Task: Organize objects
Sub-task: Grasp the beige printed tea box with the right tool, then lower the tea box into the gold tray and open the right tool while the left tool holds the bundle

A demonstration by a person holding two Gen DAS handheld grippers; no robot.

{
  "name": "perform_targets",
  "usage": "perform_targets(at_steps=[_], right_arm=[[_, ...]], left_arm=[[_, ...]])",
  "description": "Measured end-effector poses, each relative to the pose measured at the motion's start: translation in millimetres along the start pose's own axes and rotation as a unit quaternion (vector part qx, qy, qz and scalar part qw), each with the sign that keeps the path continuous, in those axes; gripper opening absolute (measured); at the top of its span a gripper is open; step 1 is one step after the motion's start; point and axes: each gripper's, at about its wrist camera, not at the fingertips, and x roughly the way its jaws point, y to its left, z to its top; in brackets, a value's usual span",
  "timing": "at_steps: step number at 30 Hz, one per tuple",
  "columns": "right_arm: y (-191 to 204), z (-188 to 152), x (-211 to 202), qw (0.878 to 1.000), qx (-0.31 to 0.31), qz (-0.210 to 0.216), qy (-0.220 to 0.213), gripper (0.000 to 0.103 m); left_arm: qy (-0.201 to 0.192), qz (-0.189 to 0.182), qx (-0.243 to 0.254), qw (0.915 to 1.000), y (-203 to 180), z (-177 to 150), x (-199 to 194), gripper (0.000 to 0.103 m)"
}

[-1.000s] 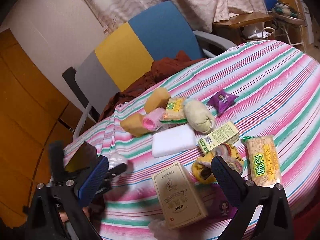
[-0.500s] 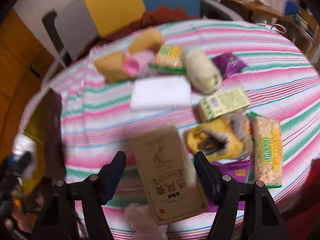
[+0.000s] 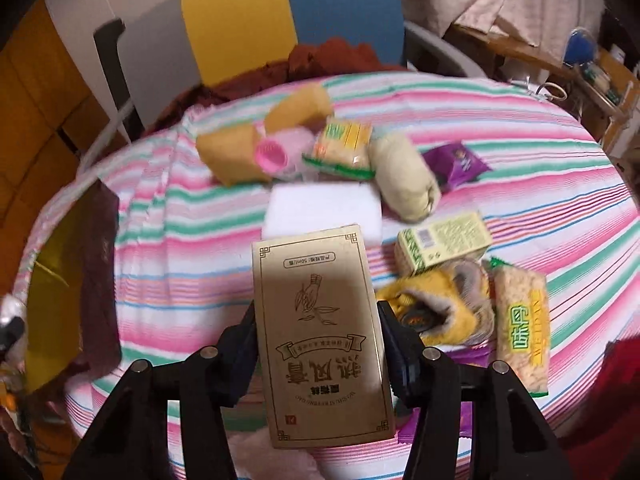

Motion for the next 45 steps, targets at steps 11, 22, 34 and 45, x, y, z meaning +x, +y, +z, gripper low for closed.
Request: perform_targets(at_steps=[11, 22, 34, 45], right_arm=[[82.3, 19.0, -39.1, 0.994, -0.055, 0.084, -0.049, 0.055], [255.4, 2.3, -21.4, 0.963, -0.161, 0.214, 0.005, 0.055], [324.0, -43.2, 16.1, 0.937, -0.178, 0.285, 0.091, 0.069], [309.3, -56.9, -15.8, 0.950, -0.227, 0.215, 0.025, 0.085]], left_arm=[[-0.003, 0.110, -0.083, 0.9904, 86.2, -28.5, -21.9, 0.037], [-0.009, 0.135, -0.130, 0.9823, 110.9, -45.2, -36.9, 0.051], [-0.043, 0.161, -0.165, 0.9722, 132.5, -52.3, -69.0, 0.051], [-0.048, 0.174, -0.143, 0.9732, 120.9, -44.7, -71.9, 0.051]])
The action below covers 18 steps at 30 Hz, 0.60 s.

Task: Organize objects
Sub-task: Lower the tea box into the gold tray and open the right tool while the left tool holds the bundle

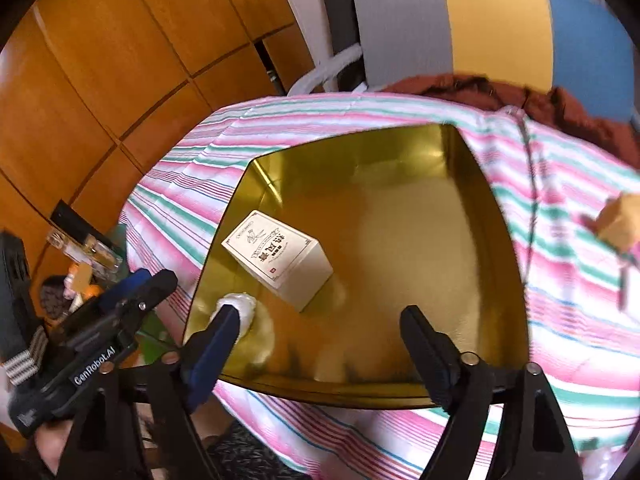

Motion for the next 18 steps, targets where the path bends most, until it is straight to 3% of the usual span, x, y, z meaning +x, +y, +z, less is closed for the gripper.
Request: perform_targets(at_steps=[10, 13, 18], right_arm=[[15.3, -13.5, -33.1, 0.989, -0.075, -0.094, -0.087, 0.093], [12.4, -16.9, -40.9, 0.987, -0.080, -0.095, -0.103, 0.099], [0.1, -22.9, -48.2, 0.987, -0.064, -0.091, -0.113, 0.099]], left_arm=[[-0.001, 0.020, 0.038, 0.9991, -21.8, -2.8, -5.2, 0.051], [-0.003, 0.019, 0.048, 0.9987, -27.5, -4.5, -6.7, 0.051], [-0.010, 0.007, 0.072, 0.9973, -41.5, -6.3, -9.7, 0.051]])
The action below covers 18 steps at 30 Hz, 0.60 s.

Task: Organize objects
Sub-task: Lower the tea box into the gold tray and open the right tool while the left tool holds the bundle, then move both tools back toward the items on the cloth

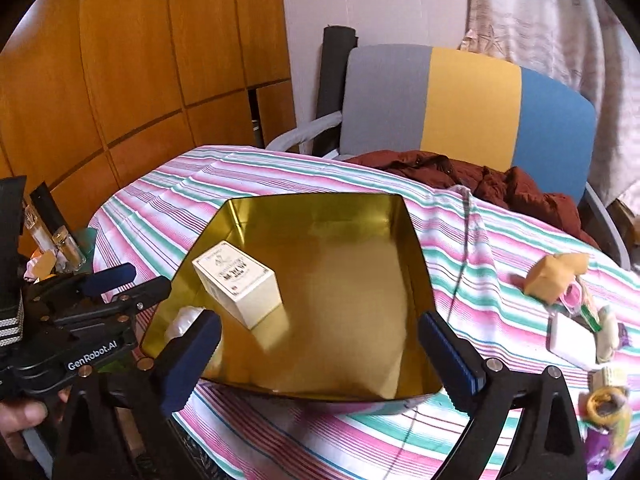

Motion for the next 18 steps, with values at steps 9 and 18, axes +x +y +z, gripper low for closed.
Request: perform_targets(at_steps=[9, 18], right_arm=[[-54.9, -15.4, -17.1, 0.998, 0.066, -0.015, 0.015, 0.099], [-160.3, -45.7, -80.6, 0.978, 0.162, -0.133, 0.002, 0.102]], left_arm=[[0.009, -0.040, 0.038, 0.9984, -24.6, 0.0, 4.0, 0.051], [0.011, -0.149, 0.091, 0.9845, -80.2, 8.6, -0.3, 0.051]])
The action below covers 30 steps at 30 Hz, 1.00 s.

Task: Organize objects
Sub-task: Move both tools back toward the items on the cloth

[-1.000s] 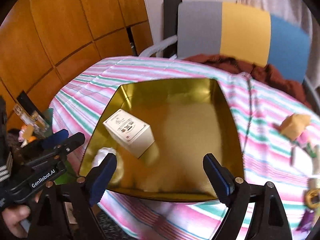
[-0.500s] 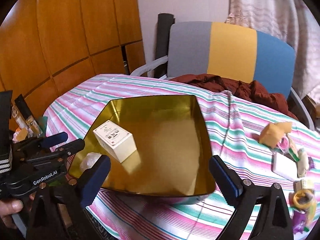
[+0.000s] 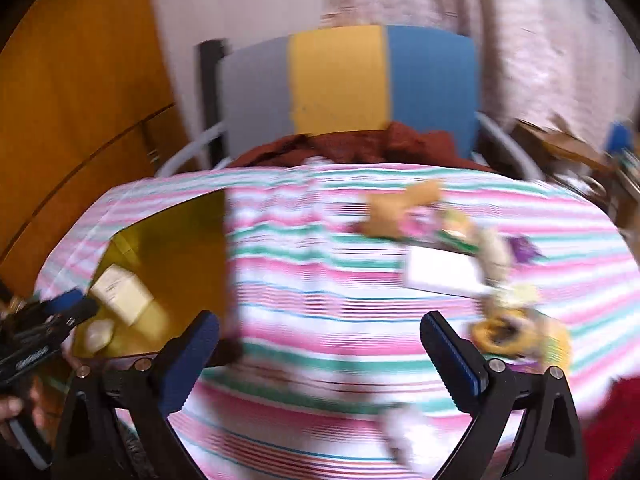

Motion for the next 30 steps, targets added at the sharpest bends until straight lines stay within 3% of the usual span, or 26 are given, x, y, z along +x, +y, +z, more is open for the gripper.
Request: perform_targets(at_steps=[5, 10, 14, 15, 18, 25, 30], right_arm=[[-72.9, 1.4, -17.1, 0.994, 0.091, -0.062, -0.012, 0.103], [-123.0, -0.8, -27.0, 0.981, 0.170, -0.091, -0.029, 0.103], [-136.9, -5.4, -25.0, 0.976, 0.194, -0.094, -0.025, 0.103], [-137.8, -7.4, -23.6, 0.976, 0.193, -0.097, -0.023, 0.103], [-145.1, -15.7, -21.7, 0.974, 0.204, -0.095, -0.020, 0.103], [-165.2, -27.6, -20.6, 0.965, 0.255, -0.049, -0.032, 0.103], [-173.3, -32.1, -23.3, 0.957, 0.286, -0.031, -0.047, 0.103]], left_arm=[[0.024, -0.054, 0.043, 0.9973, -40.1, 5.9, 15.5, 0.051], [0.067, -0.121, 0.106, 0.9846, -94.0, 2.8, 38.1, 0.051], [0.109, -0.195, 0.142, 0.9644, -134.8, -4.6, 55.7, 0.051], [0.127, -0.223, 0.146, 0.9554, -148.6, -8.0, 63.2, 0.051], [0.164, -0.258, 0.154, 0.9397, -177.3, -17.0, 78.1, 0.051], [0.213, -0.300, 0.186, 0.9110, -228.2, -34.1, 99.3, 0.047], [0.244, -0.297, 0.154, 0.9103, -246.1, -35.4, 128.7, 0.049]])
